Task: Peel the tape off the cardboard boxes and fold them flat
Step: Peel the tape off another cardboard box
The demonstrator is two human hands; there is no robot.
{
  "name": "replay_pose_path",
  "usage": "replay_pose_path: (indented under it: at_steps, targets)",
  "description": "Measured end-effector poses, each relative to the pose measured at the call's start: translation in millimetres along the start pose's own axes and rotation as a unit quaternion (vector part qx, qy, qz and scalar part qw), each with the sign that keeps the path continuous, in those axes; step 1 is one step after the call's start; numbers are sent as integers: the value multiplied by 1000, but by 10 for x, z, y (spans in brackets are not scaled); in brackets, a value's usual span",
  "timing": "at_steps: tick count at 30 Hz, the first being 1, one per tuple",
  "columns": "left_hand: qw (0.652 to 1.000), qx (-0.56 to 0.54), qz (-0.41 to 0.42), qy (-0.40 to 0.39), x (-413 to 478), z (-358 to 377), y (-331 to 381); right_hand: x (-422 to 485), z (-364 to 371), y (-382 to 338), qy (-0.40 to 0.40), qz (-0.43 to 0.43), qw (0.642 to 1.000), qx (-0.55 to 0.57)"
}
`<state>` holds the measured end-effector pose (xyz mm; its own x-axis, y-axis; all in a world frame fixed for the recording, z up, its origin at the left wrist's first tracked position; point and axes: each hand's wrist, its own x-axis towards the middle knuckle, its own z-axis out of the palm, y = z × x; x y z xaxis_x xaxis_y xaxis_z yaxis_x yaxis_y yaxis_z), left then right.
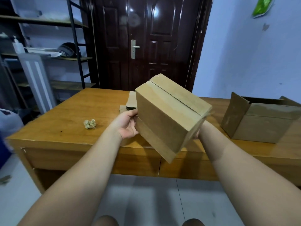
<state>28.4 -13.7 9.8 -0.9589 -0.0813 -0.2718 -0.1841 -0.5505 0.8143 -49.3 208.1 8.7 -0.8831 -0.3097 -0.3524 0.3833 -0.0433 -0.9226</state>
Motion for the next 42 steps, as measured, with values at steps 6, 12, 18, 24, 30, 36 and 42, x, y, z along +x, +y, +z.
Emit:
replay_pose_path:
  at_steps: [6, 12, 18, 24, 30, 36, 42]
  targets:
    - [998, -43, -8, 52, 55, 22, -75, -192, 28, 73, 7, -16, 978, 209]
    - [991, 66, -11, 113, 34, 138, -164, -201, 66, 212, 22, -61, 970, 235]
    - [977, 156, 7, 144, 110, 103, -268, -123, 34, 259, 104, -44, 988, 104]
    - [946, 293, 36, 136, 186, 52, -355, -35, -100, 321, 244, -65, 964, -87]
    - [805, 575, -1, 145, 218, 7, -324, 4, -248, 301, 282, -120, 862, -405]
    - [617, 776, -56, 116, 149, 115, -237, -10, -222, 343, 308, -99, 788, -524]
    - [804, 543, 196, 141, 104, 307, -95, 5, -222, 374, 296, -118, 766, -559]
